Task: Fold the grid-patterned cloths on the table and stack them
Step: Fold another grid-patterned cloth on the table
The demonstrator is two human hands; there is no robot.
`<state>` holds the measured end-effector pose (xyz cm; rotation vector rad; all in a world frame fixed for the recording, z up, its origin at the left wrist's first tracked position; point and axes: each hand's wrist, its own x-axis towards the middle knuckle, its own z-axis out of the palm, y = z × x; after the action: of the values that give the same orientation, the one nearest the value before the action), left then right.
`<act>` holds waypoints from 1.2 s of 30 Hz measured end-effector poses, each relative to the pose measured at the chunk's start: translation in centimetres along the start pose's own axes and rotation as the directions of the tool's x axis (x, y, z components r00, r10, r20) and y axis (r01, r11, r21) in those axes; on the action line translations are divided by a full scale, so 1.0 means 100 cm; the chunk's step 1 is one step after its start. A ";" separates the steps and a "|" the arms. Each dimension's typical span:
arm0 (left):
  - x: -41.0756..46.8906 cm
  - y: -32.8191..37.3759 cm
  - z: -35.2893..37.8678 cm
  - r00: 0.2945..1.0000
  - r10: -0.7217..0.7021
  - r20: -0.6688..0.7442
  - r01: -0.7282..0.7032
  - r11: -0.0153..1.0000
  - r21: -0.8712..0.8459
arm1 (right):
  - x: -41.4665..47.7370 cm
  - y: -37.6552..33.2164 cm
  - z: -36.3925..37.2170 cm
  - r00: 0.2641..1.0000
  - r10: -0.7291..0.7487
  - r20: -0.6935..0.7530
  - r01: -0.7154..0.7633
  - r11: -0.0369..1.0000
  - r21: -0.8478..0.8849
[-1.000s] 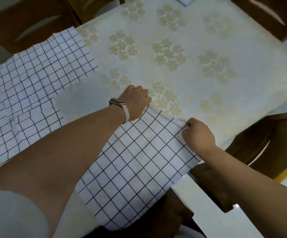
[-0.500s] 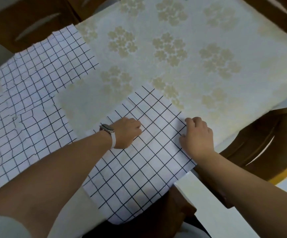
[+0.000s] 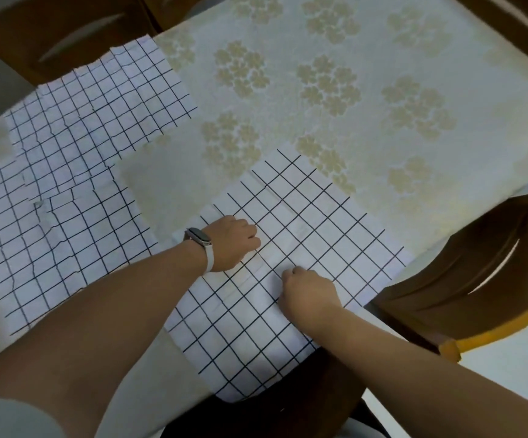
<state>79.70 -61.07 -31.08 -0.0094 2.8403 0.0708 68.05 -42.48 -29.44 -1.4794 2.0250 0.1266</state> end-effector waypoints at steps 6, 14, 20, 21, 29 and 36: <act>-0.004 -0.001 0.008 0.997 0.053 -0.049 -0.051 0.997 0.051 | -0.004 -0.010 0.018 0.990 0.135 -0.048 -0.134 0.991 0.025; 0.000 -0.002 0.015 1.000 0.030 -0.008 -0.029 0.996 0.085 | -0.008 -0.013 0.025 0.967 0.246 -0.058 -0.237 0.962 0.136; -0.014 -0.001 0.012 0.999 0.015 -0.040 -0.012 0.998 0.064 | -0.015 -0.010 0.025 0.959 0.241 -0.150 -0.222 0.966 0.134; -0.018 -0.002 0.013 0.999 0.011 -0.038 -0.008 0.998 0.057 | -0.016 -0.009 0.025 0.956 0.226 -0.188 -0.206 0.971 0.124; -0.015 0.004 0.012 0.988 -0.056 -0.142 0.056 0.998 -0.005 | -0.027 -0.009 0.021 0.949 0.091 -0.303 -0.086 0.996 0.029; -0.003 0.007 0.008 0.995 -0.043 -0.090 0.042 0.999 -0.017 | -0.024 -0.003 0.023 0.954 0.176 -0.242 -0.143 0.979 0.147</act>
<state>80.24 -60.36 -31.72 -0.0786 2.9282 0.0845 69.73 -39.63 -29.95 -1.3049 2.3112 -0.1325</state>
